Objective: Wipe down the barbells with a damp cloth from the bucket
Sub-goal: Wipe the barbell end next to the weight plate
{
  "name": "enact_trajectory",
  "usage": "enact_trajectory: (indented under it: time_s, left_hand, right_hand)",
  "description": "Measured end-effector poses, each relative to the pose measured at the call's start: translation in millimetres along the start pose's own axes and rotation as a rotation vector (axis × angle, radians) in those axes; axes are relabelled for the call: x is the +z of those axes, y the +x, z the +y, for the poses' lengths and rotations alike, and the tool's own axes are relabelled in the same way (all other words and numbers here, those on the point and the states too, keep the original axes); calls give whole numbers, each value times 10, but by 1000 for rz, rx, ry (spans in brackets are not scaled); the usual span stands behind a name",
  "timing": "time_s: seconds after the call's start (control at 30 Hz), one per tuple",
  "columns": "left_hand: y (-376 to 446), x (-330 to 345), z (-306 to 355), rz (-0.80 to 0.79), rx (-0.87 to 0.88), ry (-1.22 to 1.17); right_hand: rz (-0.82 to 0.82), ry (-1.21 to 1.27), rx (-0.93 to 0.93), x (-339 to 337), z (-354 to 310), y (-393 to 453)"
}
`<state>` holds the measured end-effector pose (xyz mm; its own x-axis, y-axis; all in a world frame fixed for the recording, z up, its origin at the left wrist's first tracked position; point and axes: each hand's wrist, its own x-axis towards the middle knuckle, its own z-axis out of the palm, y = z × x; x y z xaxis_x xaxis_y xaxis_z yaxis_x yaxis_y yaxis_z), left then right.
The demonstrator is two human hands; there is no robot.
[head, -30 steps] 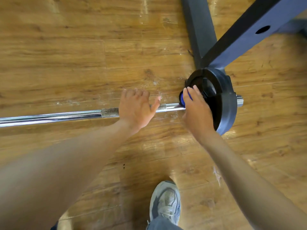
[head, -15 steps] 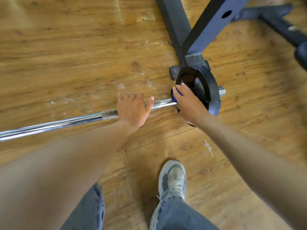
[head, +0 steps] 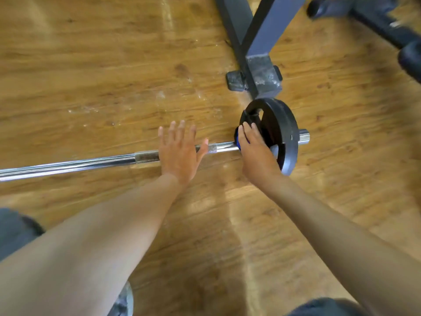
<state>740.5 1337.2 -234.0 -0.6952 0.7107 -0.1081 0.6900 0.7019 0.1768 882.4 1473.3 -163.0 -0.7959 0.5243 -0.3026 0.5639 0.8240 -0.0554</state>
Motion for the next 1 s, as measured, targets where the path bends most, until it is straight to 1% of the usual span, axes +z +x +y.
enact_trajectory:
  time_s: [0.07,0.17,0.23,0.3,0.4,0.47,0.53,0.6,0.63,0.7,0.73,0.77,0.83,0.9,0.93,1.0]
  left_hand:
    - [-143,30,58,26,-22,4]
    - [-369,95,111,61,-40,6]
    - [-511,130,140,76,-43,12]
    - [-651,151,162,82,-65,23]
    - [-890,182,233,84,-57,29]
    - [-1048,183,280,79,-68,15]
    - [-1205,186,318,84,-87,-16]
    - [-1327,213,367,96,-102,-35]
    - [-1382,226,379,102,-113,-39]
    - [-1510,265,384,100,-121,-23]
    - [-1586,289,402,98,-121,-11]
    - [-1665,307,428,92,-128,-11]
    - [-1826,329,501,88,-169,-39]
    - [-1944,340,556,93,-204,-60]
    - [-1999,342,576,93,-217,-67]
    - [-2110,343,613,93,-227,-67]
  right_hand:
    - [-14,-53,35,72,-10,-248]
    - [-49,-75,2,73,11,-136]
    - [-22,-50,25,124,20,-109]
    - [23,-17,27,260,-15,-353]
    - [19,-86,44,407,-14,-836]
    - [47,-56,25,352,-16,-814]
    - [-21,29,28,271,-22,-740]
    - [-35,65,70,332,2,-893]
    - [-13,49,76,422,1,-1048]
    - [22,-75,66,538,-20,-1359]
    - [25,-97,55,558,-3,-1401]
    - [-2,-69,53,537,8,-1347]
    - [-102,63,95,415,8,-1191]
    - [-134,117,109,385,18,-1258]
    - [-125,92,79,416,21,-1399]
    - [-54,11,33,524,34,-1766]
